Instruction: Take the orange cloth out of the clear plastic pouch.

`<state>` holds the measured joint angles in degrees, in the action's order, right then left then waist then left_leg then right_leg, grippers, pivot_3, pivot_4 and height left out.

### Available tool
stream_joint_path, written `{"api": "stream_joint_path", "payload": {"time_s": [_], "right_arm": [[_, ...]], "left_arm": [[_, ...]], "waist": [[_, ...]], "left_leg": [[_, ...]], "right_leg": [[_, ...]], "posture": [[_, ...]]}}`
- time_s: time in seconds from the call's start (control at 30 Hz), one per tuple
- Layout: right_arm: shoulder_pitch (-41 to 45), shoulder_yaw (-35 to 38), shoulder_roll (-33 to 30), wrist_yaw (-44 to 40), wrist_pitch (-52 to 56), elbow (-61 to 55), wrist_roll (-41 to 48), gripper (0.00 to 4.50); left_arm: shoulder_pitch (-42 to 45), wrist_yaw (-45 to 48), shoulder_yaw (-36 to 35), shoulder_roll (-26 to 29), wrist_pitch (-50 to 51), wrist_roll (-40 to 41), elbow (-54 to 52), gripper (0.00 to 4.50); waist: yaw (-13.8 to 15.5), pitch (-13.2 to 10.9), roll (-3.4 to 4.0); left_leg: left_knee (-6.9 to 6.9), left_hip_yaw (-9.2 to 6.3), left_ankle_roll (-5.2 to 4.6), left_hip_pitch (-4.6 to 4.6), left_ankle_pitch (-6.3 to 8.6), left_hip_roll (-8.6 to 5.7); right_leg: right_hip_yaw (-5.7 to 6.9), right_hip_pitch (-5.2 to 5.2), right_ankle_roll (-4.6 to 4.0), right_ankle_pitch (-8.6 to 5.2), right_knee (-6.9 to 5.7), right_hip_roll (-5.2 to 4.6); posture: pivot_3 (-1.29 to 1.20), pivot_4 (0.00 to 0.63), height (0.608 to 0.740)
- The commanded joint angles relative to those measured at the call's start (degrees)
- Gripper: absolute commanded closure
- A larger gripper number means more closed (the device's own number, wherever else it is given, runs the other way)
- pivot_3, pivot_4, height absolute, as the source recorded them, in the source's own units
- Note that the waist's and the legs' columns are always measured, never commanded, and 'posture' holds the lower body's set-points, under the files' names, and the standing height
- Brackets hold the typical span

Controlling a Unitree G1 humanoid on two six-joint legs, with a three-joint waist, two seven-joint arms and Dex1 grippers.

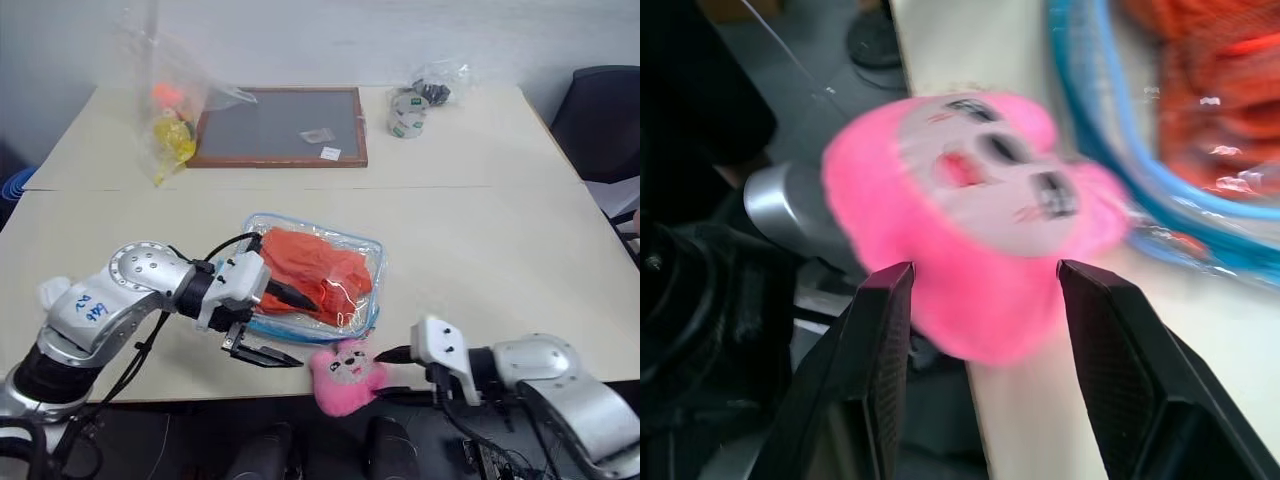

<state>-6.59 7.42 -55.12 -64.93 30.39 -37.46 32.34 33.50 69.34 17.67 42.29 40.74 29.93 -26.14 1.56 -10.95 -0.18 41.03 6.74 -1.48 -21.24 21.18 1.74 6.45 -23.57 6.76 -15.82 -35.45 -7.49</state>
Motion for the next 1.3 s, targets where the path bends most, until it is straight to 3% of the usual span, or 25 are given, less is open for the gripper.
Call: {"api": "stream_joint_path", "payload": {"time_s": [0.03,0.13,0.27,0.37,0.47,0.57,0.73,0.77,0.97,1.07,1.17,1.3], "right_arm": [[-2.9,7.7,-2.9,-1.5,1.9,-5.1,4.3,2.11],[-2.4,12.6,-6.7,-5.5,-2.2,-2.0,1.6,2.11],[3.8,8.2,-8.2,-6.9,-14.2,6.0,-7.4,2.11],[13.6,-1.5,-5.7,-7.6,-28.3,15.3,-17.3,2.06],[22.9,-10.5,-0.7,-8.8,-37.9,23.6,-23.4,2.06],[28.8,-16.0,3.3,-9.7,-44.9,30.3,-27.0,2.66],[34.3,-20.5,7.3,-9.9,-50.8,36.9,-29.5,4.35],[35.0,-21.2,7.8,-9.8,-52.1,38.0,-30.3,4.41],[35.5,-21.6,7.2,-11.3,-54.1,40.0,-28.8,4.41],[35.8,-21.3,7.1,-11.2,-54.6,39.9,-28.6,3.85],[36.1,-21.4,7.6,-10.8,-54.0,39.0,-28.7,2.92],[36.0,-21.6,7.0,-11.7,-53.7,37.8,-28.3,2.92]], "left_arm": [[-0.4,2.2,5.0,-0.7,-0.3,-0.5,-2.4,0.41],[-2.0,1.2,10.7,-1.9,-2.2,-4.5,-3.1,0.41],[-2.3,-1.2,14.5,-3.9,-3.0,-8.9,-1.6,0.41],[-2.7,-2.1,15.8,-3.9,-4.2,-11.8,-0.7,0.97],[-3.4,-2.4,14.3,-3.2,-3.3,-11.6,-0.8,1.82],[-4.1,-2.7,12.8,-2.3,-2.4,-11.0,-1.6,2.64],[-5.0,-3.9,10.8,-1.7,-0.7,-10.3,-3.3,4.19],[-5.1,-4.6,10.2,-1.8,-0.2,-10.1,-3.7,4.47],[-5.2,-7.1,8.7,-3.0,2.4,-9.1,-5.2,4.47],[-6.0,-7.5,9.2,-2.6,2.0,-9.6,-5.7,4.5],[-7.0,-7.8,10.0,-2.5,2.0,-9.7,-6.7,4.5],[-8.1,-8.4,10.6,-2.4,2.1,-10.3,-7.2,4.5]], "waist": [[0.0,0.0,0.0],[-0.1,0.0,0.0],[-0.2,0.0,-0.02],[-0.3,0.0,0.0],[-0.5,0.0,0.0],[-0.6,0.0,0.02],[-0.3,0.0,0.02],[-0.3,0.0,0.02],[-0.4,0.0,0.02],[-0.4,0.0,0.02],[-0.4,0.0,0.02],[-0.3,0.0,0.02]], "left_leg": [[0.0,-0.01,0.0,-0.01,0.0,0.01],[0.0,-0.01,-0.01,0.01,0.0,-0.01],[0.02,0.05,-0.05,0.08,0.02,-0.01],[0.01,0.06,-0.04,0.07,0.01,-0.01],[0.01,0.09,-0.04,0.05,0.01,0.0],[0.0,0.08,-0.02,0.04,0.0,0.01],[0.08,0.05,-0.06,0.01,-0.02,0.07],[0.08,0.05,-0.08,0.01,-0.03,0.08],[0.07,0.03,-0.08,0.0,-0.03,0.13],[0.07,0.03,-0.08,0.02,-0.03,0.13],[0.07,0.03,-0.08,0.02,-0.03,0.15],[0.08,0.03,-0.08,0.01,-0.03,0.16]], "right_leg": [[0.0,0.0,0.0,0.0,0.0,0.0],[-0.02,0.01,0.0,0.0,0.01,0.0],[-0.1,0.03,0.01,0.0,0.23,0.0],[-0.1,0.0,0.0,0.0,0.25,0.02],[-0.1,-0.03,0.0,0.0,0.26,0.03],[-0.07,-0.03,0.0,0.0,0.22,0.04],[-0.04,-0.01,0.03,0.02,-0.01,-0.06],[-0.05,-0.01,0.05,0.02,-0.03,-0.08],[-0.04,0.0,0.05,0.02,-0.02,-0.1],[-0.03,-0.01,0.05,0.02,-0.05,-0.07],[-0.04,-0.01,0.04,0.02,-0.04,-0.08],[-0.04,0.0,0.04,0.02,-0.05,-0.09]], "posture": [[0.0,0.15,0.74],[0.0,0.15,0.74],[0.0,0.15,0.74],[0.0,0.15,0.74],[0.0,0.15,0.74],[0.0,0.15,0.74],[0.0,0.15,0.74],[0.0,0.15,0.74],[0.0,0.15,0.74],[0.0,0.15,0.74],[0.0,0.15,0.74],[0.0,0.15,0.74]]}}
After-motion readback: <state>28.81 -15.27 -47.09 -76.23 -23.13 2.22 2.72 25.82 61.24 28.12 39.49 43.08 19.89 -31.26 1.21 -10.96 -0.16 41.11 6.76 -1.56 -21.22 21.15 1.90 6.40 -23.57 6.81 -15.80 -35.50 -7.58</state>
